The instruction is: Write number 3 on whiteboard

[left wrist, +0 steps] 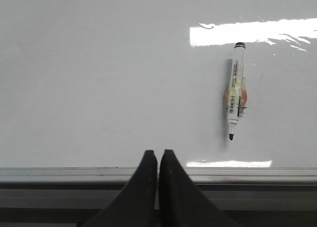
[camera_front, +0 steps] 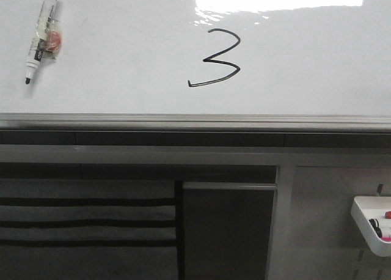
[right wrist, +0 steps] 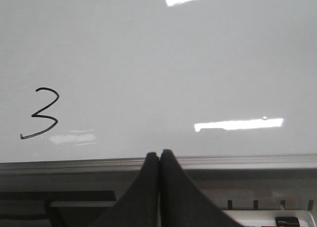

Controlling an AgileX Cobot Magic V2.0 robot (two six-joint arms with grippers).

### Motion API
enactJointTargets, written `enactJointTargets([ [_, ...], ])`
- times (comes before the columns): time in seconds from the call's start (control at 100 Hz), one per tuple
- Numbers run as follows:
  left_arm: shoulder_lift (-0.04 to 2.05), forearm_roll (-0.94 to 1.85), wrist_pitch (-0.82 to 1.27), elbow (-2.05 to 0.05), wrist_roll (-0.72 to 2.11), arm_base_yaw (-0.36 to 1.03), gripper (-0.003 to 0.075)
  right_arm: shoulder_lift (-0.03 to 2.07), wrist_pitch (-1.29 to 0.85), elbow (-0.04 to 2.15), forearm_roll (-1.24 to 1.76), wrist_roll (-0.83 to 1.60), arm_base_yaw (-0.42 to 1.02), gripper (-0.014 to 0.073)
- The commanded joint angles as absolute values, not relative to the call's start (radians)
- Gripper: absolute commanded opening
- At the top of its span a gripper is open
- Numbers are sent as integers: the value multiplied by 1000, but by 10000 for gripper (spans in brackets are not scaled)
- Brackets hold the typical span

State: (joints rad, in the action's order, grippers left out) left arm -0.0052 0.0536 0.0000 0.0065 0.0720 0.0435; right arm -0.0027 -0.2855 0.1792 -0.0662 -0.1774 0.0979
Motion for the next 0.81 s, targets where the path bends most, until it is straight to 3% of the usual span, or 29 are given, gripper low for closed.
enactJointTargets([
  [0.0,-36,58,-78,9,63,50,-18,-30,-108,116,-54,-170,61,-74],
  [0.2,-36,58,-78,9,63,50,-18,-29,121,-43,-39,-170,52,-74],
  [0.8,-36,58,-78,9,63,50,-18,-29,104,-38,-39,-170,52,-74],
])
